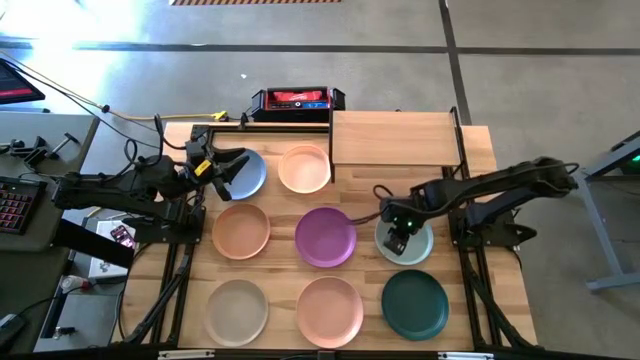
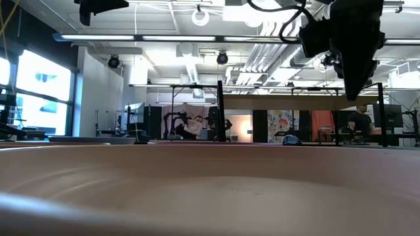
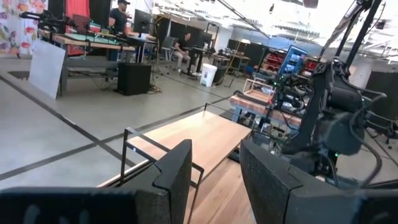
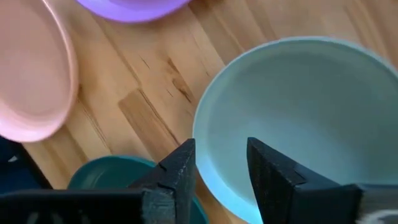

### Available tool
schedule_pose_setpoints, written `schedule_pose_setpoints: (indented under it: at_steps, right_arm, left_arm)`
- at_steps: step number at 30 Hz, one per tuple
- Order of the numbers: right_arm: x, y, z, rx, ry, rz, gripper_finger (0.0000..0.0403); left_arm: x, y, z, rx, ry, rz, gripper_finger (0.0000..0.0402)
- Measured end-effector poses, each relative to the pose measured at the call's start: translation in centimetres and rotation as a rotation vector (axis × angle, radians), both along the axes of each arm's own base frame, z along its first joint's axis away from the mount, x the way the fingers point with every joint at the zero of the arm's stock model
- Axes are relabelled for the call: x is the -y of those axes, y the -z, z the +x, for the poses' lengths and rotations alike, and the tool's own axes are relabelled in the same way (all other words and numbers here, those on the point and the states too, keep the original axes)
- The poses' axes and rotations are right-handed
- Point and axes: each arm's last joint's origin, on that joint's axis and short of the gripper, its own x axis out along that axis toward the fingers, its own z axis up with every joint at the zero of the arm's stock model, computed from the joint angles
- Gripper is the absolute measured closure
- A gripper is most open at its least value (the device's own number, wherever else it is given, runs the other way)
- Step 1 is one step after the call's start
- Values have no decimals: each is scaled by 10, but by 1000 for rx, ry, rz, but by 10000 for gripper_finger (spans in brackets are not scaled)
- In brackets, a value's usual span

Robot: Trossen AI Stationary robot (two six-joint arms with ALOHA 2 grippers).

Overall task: Place and stack plates onto a shelf
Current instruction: Put the light blue plate on the shelf

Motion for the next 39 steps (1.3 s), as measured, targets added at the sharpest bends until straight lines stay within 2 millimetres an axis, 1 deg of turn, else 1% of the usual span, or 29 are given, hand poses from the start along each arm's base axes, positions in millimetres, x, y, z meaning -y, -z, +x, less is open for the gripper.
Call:
schedule_pose_setpoints:
  at_steps: [5,16,26,30,33,39]
  right_arm:
    - [-8,10,8,-24,34,-6,263]
    - [-31,37,28,-62,104,26,263]
    - [-43,61,36,-129,100,11,263]
    - [-47,72,37,-164,94,-23,263]
    - [-48,76,37,-178,113,-49,263]
    - [-46,76,37,-163,128,-89,263]
  left_arm:
    - [0,1,0,-6,0,0,275]
    - [0,1,0,-6,0,-1,275]
    - [0,2,1,-11,1,-10,275]
    - [0,4,1,-15,2,-35,275]
    - [0,5,1,-21,2,-43,275]
    - [0,6,1,-32,2,-43,275]
